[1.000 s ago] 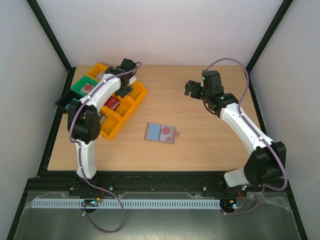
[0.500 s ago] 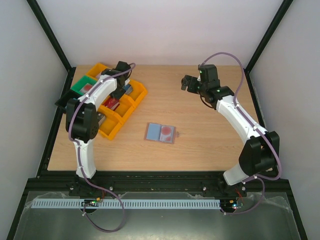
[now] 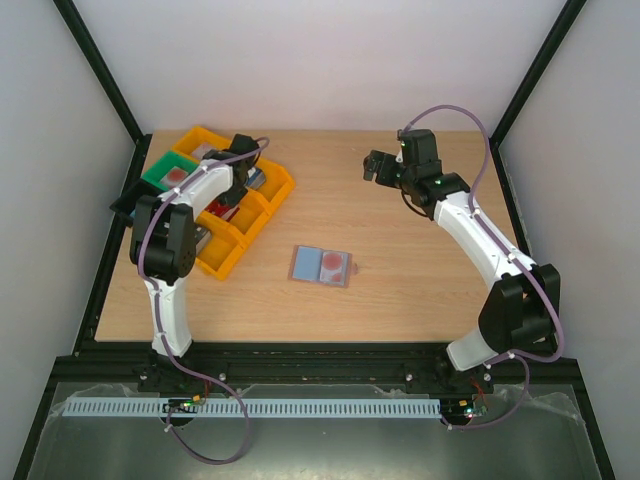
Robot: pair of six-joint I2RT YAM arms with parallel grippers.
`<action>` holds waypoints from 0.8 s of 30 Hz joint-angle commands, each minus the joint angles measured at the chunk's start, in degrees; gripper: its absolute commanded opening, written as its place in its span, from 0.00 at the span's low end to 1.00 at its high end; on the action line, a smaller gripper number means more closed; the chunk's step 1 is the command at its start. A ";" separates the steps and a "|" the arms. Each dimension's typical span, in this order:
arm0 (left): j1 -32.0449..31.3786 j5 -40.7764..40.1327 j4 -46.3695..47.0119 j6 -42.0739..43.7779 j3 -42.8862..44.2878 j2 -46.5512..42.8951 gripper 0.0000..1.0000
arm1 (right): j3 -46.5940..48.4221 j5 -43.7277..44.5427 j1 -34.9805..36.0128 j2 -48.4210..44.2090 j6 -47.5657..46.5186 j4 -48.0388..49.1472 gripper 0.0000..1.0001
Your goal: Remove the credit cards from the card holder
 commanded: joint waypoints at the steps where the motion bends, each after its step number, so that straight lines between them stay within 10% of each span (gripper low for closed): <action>1: 0.22 -1.41 2.48 0.67 -1.46 -0.65 0.02 | 0.22 -0.69 -0.24 -1.79 -0.23 0.24 0.99; 17: -0.30 0.36 3.68 2.37 -3.69 -1.68 0.34 | 0.47 -3.17 -0.26 -1.92 -0.91 1.24 0.99; 24: -0.31 16.66 -1.36 1.61 0.88 -3.89 0.49 | 0.21 -4.14 -0.31 -1.91 -1.22 1.46 0.99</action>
